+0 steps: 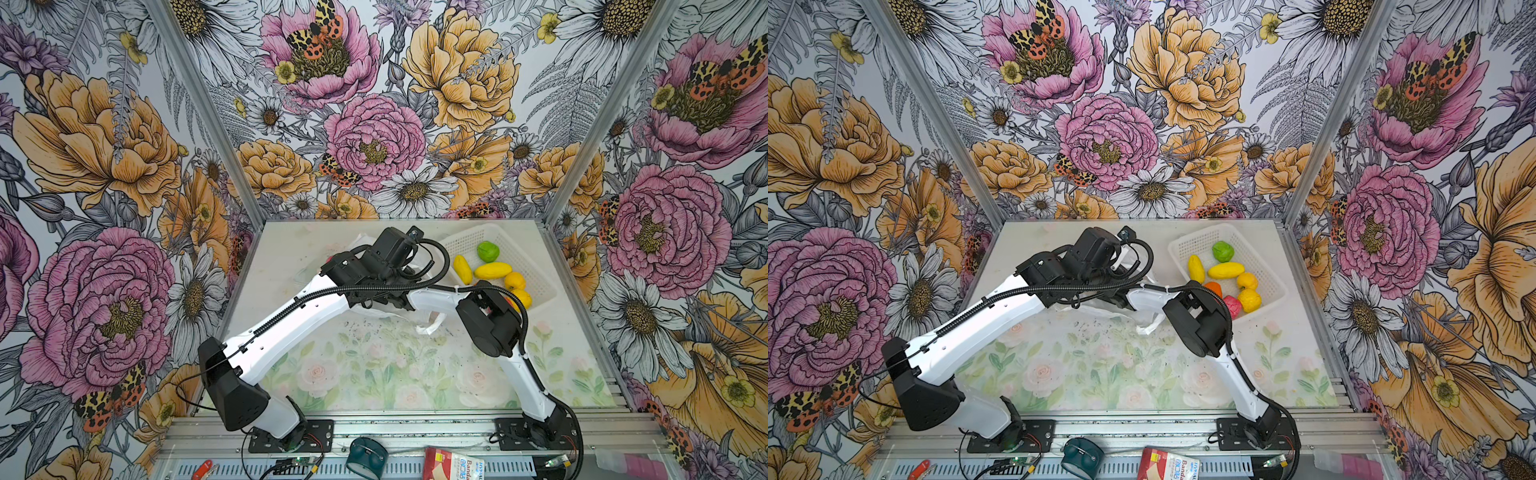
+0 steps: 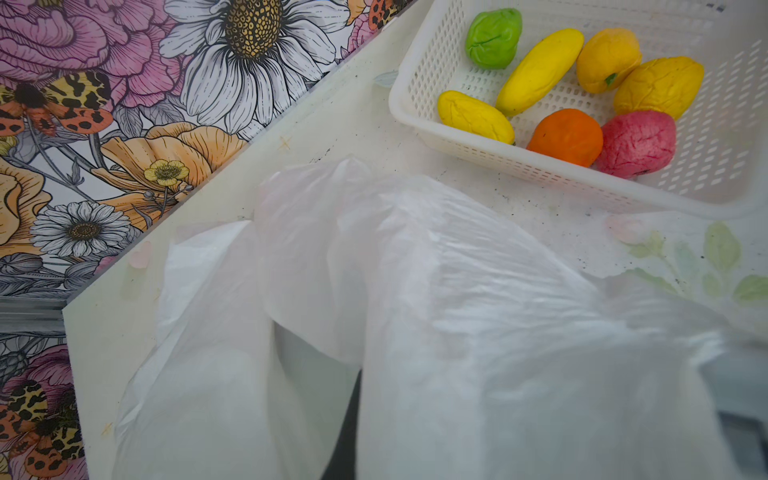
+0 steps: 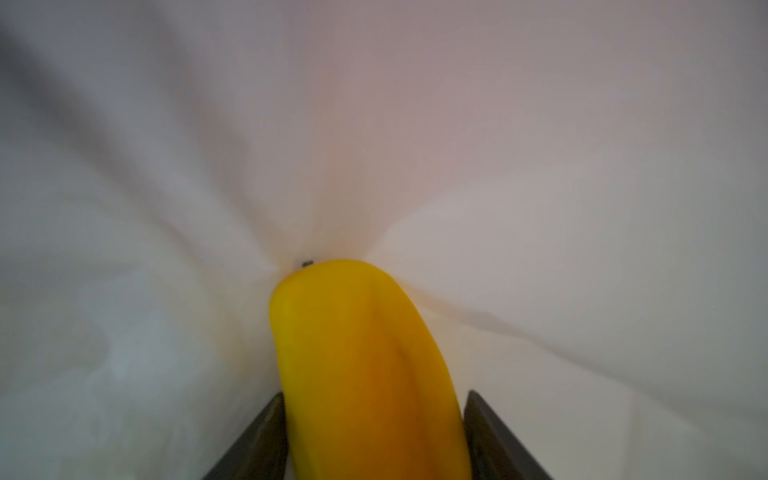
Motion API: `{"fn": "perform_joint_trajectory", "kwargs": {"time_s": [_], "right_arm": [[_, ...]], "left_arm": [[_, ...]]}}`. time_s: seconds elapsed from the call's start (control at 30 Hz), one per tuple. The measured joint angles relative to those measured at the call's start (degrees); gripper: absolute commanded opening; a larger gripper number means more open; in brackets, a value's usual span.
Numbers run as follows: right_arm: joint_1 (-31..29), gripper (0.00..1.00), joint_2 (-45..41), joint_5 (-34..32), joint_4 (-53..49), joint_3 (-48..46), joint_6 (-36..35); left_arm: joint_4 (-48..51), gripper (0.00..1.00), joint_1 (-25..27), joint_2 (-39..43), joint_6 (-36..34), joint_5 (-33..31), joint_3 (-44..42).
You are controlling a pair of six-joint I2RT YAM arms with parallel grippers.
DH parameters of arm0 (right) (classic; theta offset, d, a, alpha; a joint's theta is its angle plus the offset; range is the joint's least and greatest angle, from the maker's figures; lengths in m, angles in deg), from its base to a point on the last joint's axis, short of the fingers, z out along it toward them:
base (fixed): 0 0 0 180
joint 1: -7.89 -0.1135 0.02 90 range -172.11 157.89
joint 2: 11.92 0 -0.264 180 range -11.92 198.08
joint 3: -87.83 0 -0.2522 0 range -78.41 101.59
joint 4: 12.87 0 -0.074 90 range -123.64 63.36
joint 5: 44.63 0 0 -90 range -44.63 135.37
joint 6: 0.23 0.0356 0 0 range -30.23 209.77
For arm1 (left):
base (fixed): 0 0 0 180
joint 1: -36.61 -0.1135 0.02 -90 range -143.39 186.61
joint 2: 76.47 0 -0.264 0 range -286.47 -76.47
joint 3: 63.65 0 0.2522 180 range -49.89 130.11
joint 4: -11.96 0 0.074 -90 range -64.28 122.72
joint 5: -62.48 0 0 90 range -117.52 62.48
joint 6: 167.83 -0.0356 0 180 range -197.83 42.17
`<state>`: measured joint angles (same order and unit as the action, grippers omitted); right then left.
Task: Untie the knot of the plastic bag and take out the fruit
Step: 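Lift the orange-yellow fruit up out of the bag with the right gripper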
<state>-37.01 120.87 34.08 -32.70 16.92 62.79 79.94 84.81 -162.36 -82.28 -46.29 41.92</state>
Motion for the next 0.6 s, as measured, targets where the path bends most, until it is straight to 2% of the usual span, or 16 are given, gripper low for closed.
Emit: {"fn": "perform_joint_trajectory", "kwargs": {"time_s": [0.07, 0.2, 0.37, 0.6], "right_arm": [[0.7, 0.26, -0.4, 0.6, -0.2, -0.1, 0.3], [1.1, 0.18, -2.5, 2.6, -1.3, -2.1, 1.5], [0.6, 0.12, -9.2, 5.9, -0.9, -9.8, 2.8], [-3.0, 0.06, -24.3, 9.2, 8.0, -24.9, 3.5]], "left_arm": [[0.0, 0.00, 0.0, 0.1, 0.0, 0.0, 0.0], [0.0, 0.00, -0.3, 0.1, 0.0, -0.1, 0.0], [0.0, 0.00, -2.1, 0.0, 0.1, -0.5, 0.0], [0.0, 0.00, -5.6, -2.9, 1.7, -1.4, 0.9]]}}
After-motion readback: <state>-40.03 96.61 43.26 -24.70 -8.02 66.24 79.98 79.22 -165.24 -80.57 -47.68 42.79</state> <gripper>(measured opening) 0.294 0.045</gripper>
